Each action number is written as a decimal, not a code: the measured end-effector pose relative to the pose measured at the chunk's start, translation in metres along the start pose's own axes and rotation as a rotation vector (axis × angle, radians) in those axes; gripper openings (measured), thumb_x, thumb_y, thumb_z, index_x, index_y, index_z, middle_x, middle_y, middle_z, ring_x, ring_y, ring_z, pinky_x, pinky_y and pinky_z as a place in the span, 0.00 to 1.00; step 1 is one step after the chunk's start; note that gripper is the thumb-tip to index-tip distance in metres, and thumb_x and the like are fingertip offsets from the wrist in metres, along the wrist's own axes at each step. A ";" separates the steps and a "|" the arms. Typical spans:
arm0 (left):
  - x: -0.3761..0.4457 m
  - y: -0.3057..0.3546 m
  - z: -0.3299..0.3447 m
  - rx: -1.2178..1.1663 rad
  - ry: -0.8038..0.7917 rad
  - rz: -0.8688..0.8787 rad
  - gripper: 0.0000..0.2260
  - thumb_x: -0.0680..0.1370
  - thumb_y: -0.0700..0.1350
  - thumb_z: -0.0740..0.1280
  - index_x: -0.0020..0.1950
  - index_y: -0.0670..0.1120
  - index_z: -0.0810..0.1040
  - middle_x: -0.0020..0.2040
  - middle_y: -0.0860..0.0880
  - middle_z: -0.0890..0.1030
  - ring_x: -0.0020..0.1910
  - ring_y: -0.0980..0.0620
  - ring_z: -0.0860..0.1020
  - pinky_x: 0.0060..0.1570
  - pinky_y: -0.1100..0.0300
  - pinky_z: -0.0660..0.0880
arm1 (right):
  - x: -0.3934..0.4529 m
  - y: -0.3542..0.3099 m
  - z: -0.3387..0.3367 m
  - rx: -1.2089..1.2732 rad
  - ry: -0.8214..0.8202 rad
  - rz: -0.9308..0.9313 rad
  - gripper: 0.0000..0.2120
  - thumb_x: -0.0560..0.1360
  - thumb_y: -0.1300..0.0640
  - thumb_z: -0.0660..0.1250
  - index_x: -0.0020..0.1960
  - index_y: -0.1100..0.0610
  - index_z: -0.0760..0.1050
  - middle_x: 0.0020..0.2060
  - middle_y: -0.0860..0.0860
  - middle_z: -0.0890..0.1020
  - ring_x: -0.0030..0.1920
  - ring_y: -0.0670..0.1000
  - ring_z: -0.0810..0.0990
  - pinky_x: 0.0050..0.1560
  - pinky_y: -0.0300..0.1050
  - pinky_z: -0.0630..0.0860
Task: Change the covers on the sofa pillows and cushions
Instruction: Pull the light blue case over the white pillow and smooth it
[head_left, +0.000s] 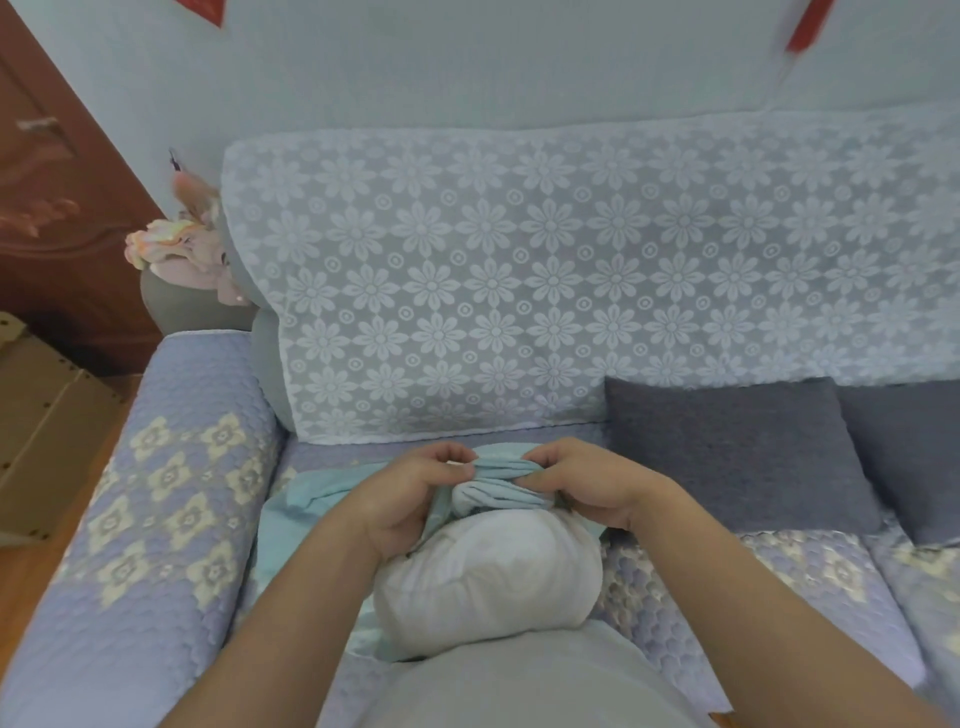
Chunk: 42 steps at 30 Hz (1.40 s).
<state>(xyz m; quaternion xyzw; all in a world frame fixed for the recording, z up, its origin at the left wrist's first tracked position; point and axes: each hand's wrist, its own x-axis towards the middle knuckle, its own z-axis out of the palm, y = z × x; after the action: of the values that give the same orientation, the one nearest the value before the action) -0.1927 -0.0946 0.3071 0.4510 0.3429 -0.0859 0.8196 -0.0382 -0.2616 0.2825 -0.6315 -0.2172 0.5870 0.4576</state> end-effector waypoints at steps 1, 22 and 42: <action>0.000 0.002 0.002 -0.012 -0.011 0.012 0.07 0.78 0.33 0.66 0.54 0.42 0.78 0.45 0.41 0.84 0.41 0.47 0.84 0.40 0.57 0.80 | 0.004 0.000 -0.002 0.066 -0.004 0.018 0.09 0.78 0.65 0.67 0.56 0.63 0.83 0.55 0.60 0.84 0.56 0.57 0.81 0.63 0.51 0.75; 0.003 -0.001 0.014 0.381 -0.035 -0.091 0.17 0.75 0.49 0.75 0.60 0.43 0.85 0.59 0.39 0.84 0.57 0.43 0.82 0.66 0.47 0.74 | 0.003 0.002 0.012 0.303 0.082 -0.014 0.08 0.77 0.69 0.64 0.47 0.59 0.79 0.44 0.58 0.81 0.44 0.53 0.79 0.49 0.46 0.75; -0.004 -0.018 0.022 0.795 0.319 0.373 0.14 0.75 0.56 0.74 0.44 0.47 0.78 0.35 0.55 0.78 0.35 0.57 0.75 0.35 0.62 0.69 | -0.005 0.001 0.016 0.289 0.131 -0.167 0.07 0.77 0.66 0.68 0.53 0.59 0.78 0.46 0.62 0.80 0.47 0.58 0.79 0.51 0.50 0.75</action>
<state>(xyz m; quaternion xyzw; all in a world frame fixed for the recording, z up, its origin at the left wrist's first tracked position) -0.1934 -0.1235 0.3053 0.7916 0.3181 0.0086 0.5217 -0.0546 -0.2609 0.2859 -0.5758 -0.1520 0.5296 0.6040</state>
